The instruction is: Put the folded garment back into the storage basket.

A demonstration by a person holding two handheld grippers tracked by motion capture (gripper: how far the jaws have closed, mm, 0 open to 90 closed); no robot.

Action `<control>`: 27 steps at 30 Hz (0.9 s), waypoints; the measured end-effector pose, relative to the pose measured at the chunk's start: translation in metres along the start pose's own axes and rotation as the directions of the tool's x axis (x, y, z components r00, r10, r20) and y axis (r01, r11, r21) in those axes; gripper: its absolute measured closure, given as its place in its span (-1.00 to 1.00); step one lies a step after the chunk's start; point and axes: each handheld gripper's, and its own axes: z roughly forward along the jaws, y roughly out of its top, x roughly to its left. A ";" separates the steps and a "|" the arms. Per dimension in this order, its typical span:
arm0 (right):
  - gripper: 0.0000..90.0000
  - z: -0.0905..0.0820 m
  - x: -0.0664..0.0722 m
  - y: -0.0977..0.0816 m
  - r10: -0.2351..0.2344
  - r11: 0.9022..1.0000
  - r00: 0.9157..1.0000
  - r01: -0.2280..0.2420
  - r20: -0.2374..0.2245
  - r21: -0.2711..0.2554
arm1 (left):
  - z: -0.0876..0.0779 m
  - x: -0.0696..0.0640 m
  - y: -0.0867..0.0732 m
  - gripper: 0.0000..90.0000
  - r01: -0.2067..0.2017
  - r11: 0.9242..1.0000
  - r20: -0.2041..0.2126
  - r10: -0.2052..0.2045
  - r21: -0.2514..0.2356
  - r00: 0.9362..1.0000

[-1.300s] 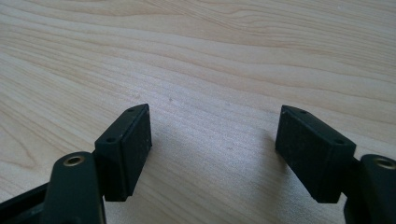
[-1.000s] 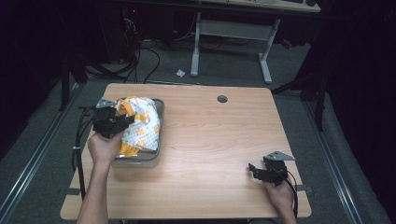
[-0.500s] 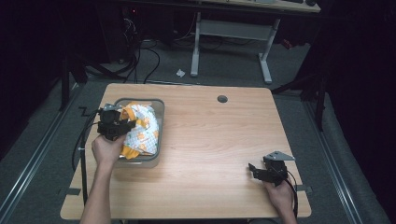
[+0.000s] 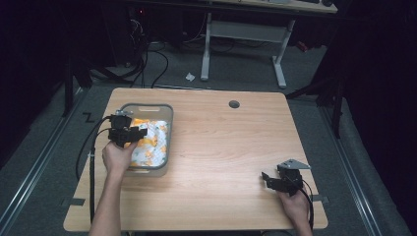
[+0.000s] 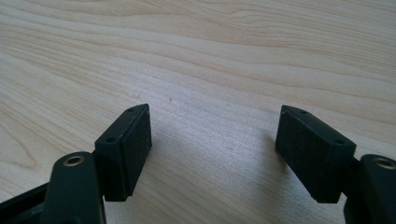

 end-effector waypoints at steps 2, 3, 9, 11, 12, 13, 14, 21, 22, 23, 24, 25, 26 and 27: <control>-0.40 0.000 0.000 0.000 0.000 1.000 1.000 0.000 0.000 0.000 | 0.000 -0.002 -0.001 0.23 -0.015 1.000 -0.019 0.015 0.006 1.000; -0.40 0.000 0.000 0.000 0.000 1.000 1.000 0.000 0.000 0.000 | 0.000 -0.003 -0.001 0.21 -0.018 1.000 -0.019 0.018 0.004 1.000; -0.40 0.000 0.000 0.000 -0.001 1.000 1.000 0.001 0.000 0.000 | -0.004 -0.011 0.000 0.07 -0.033 0.999 0.000 0.033 -0.020 0.999; -0.40 0.000 0.000 0.000 0.000 1.000 1.000 0.000 0.000 0.000 | -0.006 -0.015 0.000 0.03 -0.042 0.999 0.001 0.042 -0.028 0.999; -0.40 0.000 0.000 0.000 0.000 1.000 1.000 0.000 0.000 0.000 | -0.008 -0.016 0.000 0.00 -0.045 0.998 -0.005 0.045 -0.031 0.999; -0.40 0.000 0.000 0.000 0.000 1.000 1.000 0.000 0.000 0.000 | -0.009 -0.018 -0.001 -0.03 -0.043 0.998 -0.007 0.042 -0.038 0.999; -0.40 0.000 0.000 0.000 0.000 1.000 1.000 0.000 0.000 0.000 | -0.011 -0.018 -0.001 -0.04 -0.035 0.998 0.003 0.035 -0.044 0.999; -0.40 0.000 0.000 0.000 0.000 1.000 1.000 0.000 0.000 0.000 | -0.017 -0.027 -0.005 -0.05 -0.026 0.998 0.012 0.027 -0.054 1.000; -0.40 0.000 0.000 0.000 0.000 1.000 1.000 0.000 0.000 0.000 | -0.017 -0.029 -0.005 -0.06 -0.028 0.998 0.015 0.029 -0.056 0.999; -0.40 0.000 0.000 0.000 0.000 1.000 1.000 0.000 0.000 0.000 | -0.018 -0.030 -0.006 -0.07 -0.030 0.998 0.014 0.031 -0.058 0.999; -0.40 0.000 0.000 0.000 0.000 1.000 1.000 0.000 0.000 0.000 | -0.018 -0.032 -0.006 -0.07 -0.036 0.998 0.014 0.037 -0.058 0.999; -0.40 0.000 0.000 0.000 0.000 1.000 1.000 0.000 0.000 0.000 | -0.018 -0.034 -0.007 -0.08 -0.043 0.997 0.013 0.043 -0.058 0.999; -0.40 0.000 0.000 0.000 0.000 1.000 1.000 0.000 0.000 0.000 | -0.018 -0.036 -0.007 -0.08 -0.048 0.997 0.014 0.049 -0.059 0.999; -0.40 0.000 0.000 0.000 0.000 1.000 1.000 0.000 0.000 0.000 | -0.018 -0.037 -0.007 -0.09 -0.052 0.997 0.015 0.053 -0.061 0.998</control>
